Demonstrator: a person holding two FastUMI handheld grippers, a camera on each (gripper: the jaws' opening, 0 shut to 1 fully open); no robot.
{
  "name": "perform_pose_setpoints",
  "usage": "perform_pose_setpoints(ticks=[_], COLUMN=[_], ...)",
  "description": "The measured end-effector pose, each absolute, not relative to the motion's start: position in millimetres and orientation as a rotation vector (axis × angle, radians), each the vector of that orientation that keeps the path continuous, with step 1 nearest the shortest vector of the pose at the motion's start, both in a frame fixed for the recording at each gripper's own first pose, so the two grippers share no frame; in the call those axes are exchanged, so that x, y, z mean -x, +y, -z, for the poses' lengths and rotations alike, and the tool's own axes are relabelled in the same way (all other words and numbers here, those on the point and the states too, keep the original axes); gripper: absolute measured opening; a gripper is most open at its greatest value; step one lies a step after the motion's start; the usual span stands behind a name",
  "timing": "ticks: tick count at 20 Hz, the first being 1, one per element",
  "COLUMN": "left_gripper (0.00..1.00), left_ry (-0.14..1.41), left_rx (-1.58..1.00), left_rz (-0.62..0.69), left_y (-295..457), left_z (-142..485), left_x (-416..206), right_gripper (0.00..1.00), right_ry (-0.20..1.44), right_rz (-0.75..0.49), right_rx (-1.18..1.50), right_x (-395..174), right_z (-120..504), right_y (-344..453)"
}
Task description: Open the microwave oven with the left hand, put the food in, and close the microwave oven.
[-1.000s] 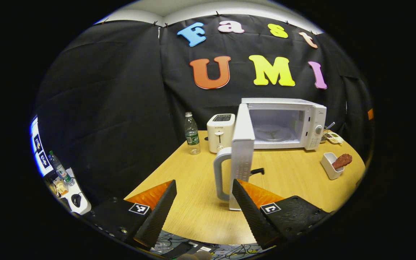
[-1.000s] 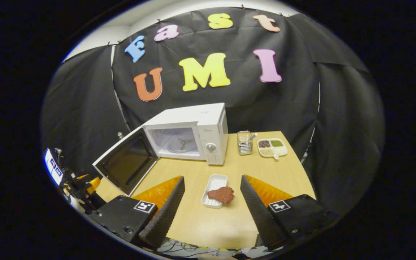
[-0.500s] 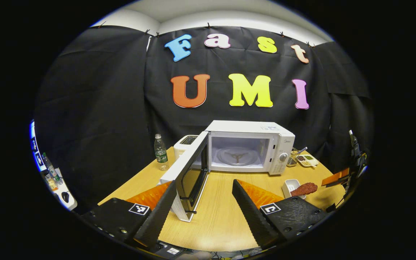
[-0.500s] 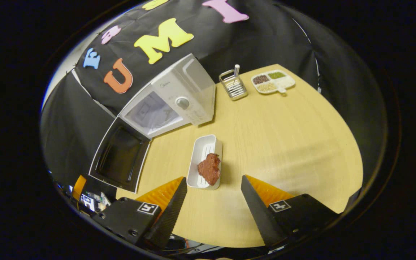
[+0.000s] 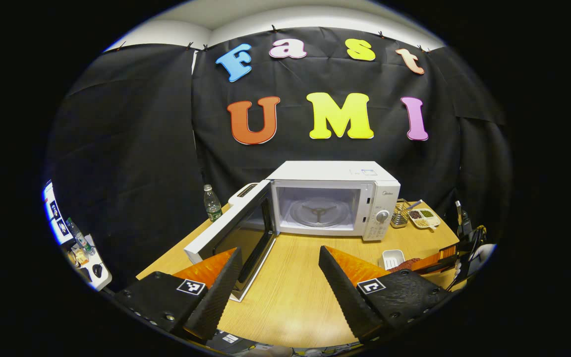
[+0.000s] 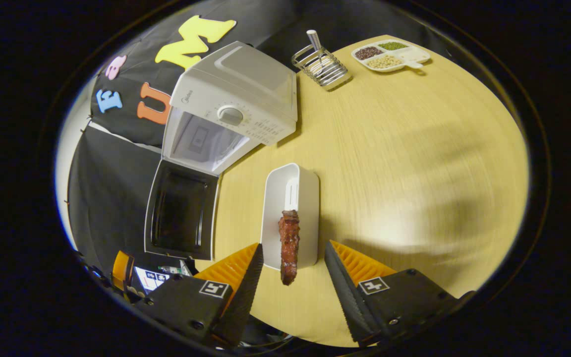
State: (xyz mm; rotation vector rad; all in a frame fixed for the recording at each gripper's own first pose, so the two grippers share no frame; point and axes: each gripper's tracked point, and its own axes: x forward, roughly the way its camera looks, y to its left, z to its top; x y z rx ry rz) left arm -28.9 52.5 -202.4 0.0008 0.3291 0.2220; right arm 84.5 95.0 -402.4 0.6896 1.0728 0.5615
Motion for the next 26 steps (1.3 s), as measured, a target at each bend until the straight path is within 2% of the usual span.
perform_pose_setpoints(ticks=[1, 2, 5, 7, 8, 9, 12, 13, 14, 15, 16, 19, 21, 22, 23, 24, 26], left_gripper=[0.95, 0.95, 0.95, 0.95, 0.95, 0.95, 0.95, 0.95, 0.95, 0.95, 0.95, 0.95, 0.95, 0.95, 0.95, 0.95, 0.95], left_ry=[0.333, 0.342, 0.349, 0.348, 0.348, 0.349, 0.352, 0.347, 0.340, 0.335, 0.329, 0.314, 0.315, 0.328, 0.340, 0.347, 0.361], left_rx=[-0.006, -0.009, -0.016, -0.010, -0.008, -0.007, 0.005, 0.007, 0.005, 0.005, 0.006, 0.016, 0.025, 0.022, 0.022, 0.020, -0.006], left_rz=[-0.213, -0.199, -0.186, -0.181, -0.176, -0.170, -0.149, -0.140, -0.137, -0.135, -0.130, -0.111, -0.085, -0.077, -0.064, -0.044, -0.007], left_y=[47, 40, 35, 35, 37, 37, 47, 52, 58, 66, 72, 88, 94, 99, 103, 105, 110], left_z=[202, 203, 204, 204, 206, 208, 212, 212, 211, 211, 210, 209, 210, 213, 215, 214, 215], left_x=[26, 24, 18, 17, 16, 15, 13, 13, 13, 13, 14, 21, 27, 30, 33, 35, 37], right_gripper=[0.67, 0.59, 0.46, 0.30, 0.17, 0.12, 0.09, 0.17, 0.16, 0.07, 0.15, 0.14, 0.14, 0.06, 0.14, 0.05, 0.05], right_ry=[1.079, 1.086, 1.095, 1.095, 1.099, 1.106, 1.102, 1.086, 1.070, 1.058, 1.042, 0.976, 0.908, 0.875, 0.848, 0.822, 0.740], right_rz=[-0.561, -0.559, -0.558, -0.534, -0.532, -0.523, -0.522, -0.515, -0.504, -0.487, -0.474, -0.466, -0.493, -0.509, -0.516, -0.523, -0.511], right_rx=[-0.690, -0.693, -0.729, -0.740, -0.758, -0.771, -0.748, -0.735, -0.719, -0.709, -0.704, -0.691, -0.722, -0.758, -0.805, -0.851, -0.937], right_x=[-85, -87, -90, -93, -93, -94, -91, -93, -94, -94, -94, -91, -92, -94, -97, -101, -114], right_z=[403, 404, 403, 406, 405, 404, 401, 398, 392, 385, 375, 338, 309, 296, 287, 280, 269], right_y=[95, 95, 97, 93, 93, 92, 92, 92, 89, 86, 85, 92, 115, 131, 149, 170, 209])
